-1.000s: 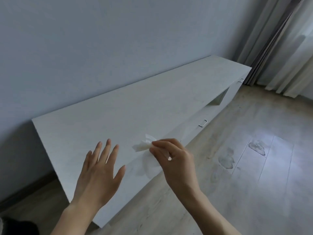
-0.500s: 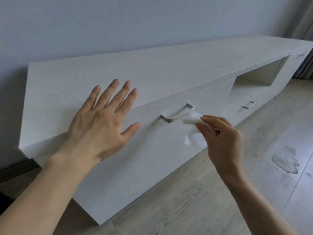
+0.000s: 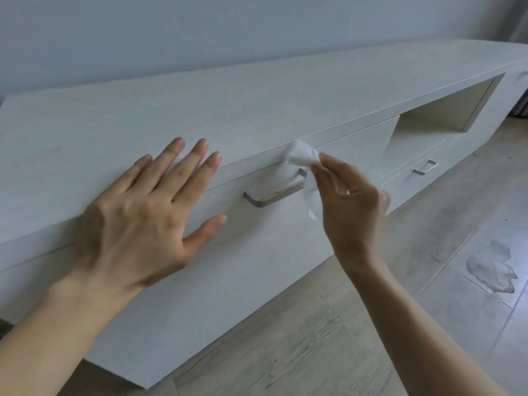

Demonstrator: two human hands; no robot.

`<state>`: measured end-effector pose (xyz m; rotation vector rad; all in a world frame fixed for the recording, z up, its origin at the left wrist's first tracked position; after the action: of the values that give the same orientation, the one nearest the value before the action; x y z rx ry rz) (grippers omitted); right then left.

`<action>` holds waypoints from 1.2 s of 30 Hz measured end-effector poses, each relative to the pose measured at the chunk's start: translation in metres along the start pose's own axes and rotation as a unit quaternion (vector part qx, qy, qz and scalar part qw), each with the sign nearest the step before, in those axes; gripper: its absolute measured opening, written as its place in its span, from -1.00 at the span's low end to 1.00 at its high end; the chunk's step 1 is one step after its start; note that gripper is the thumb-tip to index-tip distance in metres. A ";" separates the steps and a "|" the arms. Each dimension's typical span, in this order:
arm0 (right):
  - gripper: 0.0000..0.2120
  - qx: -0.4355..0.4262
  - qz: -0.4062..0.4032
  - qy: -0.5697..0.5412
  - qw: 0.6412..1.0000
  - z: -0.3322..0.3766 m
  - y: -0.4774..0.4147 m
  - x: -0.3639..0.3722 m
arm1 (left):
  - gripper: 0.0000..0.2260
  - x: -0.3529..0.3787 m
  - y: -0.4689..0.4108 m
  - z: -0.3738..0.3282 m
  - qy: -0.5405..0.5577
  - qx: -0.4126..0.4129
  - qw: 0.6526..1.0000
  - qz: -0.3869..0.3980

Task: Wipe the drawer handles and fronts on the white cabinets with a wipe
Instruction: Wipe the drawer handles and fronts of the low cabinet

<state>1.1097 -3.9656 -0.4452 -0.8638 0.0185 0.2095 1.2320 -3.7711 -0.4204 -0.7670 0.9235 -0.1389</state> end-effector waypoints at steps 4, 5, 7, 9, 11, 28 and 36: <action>-0.80 -0.111 0.028 -0.022 0.993 -0.006 0.024 0.021 | -0.46 0.001 0.000 -0.001 -0.001 0.008 0.999 -0.039; -0.80 -0.132 0.036 -0.026 0.990 -0.007 0.031 0.024 | -0.46 0.002 0.001 -0.001 -0.001 0.010 0.999 -0.041; -0.78 -0.154 0.052 -0.032 0.986 -0.007 0.044 0.029 | -0.44 0.003 0.001 0.000 -0.002 0.013 0.999 -0.043; -0.74 -0.154 0.068 -0.041 0.985 -0.007 0.049 0.030 | -0.42 0.004 0.001 0.001 -0.001 0.017 0.999 -0.042; -0.77 -0.129 0.062 -0.044 0.989 -0.009 0.045 0.028 | -0.41 0.006 0.002 0.002 0.006 0.018 0.999 -0.038; -0.83 -0.265 0.032 -0.084 0.960 -0.008 0.065 0.053 | -0.40 0.007 0.002 0.002 -0.013 0.029 0.999 -0.044; -0.83 -0.275 -0.022 -0.075 0.958 -0.003 0.061 0.055 | -0.39 0.007 0.002 0.001 -0.004 0.032 0.999 -0.037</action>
<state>1.1518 -3.9200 -0.4989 -1.3997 -0.2096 0.2431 1.2372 -3.7722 -0.4260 -0.7428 0.8786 -0.2292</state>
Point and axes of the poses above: each hand's wrist, its own y-axis away from the middle knuckle, its own x-axis out of the palm, z = x × y, the point moved 6 cm from there along -y, towards the middle knuckle, and after that the axes turned 3 degrees about -x, right-handed, at the moved point
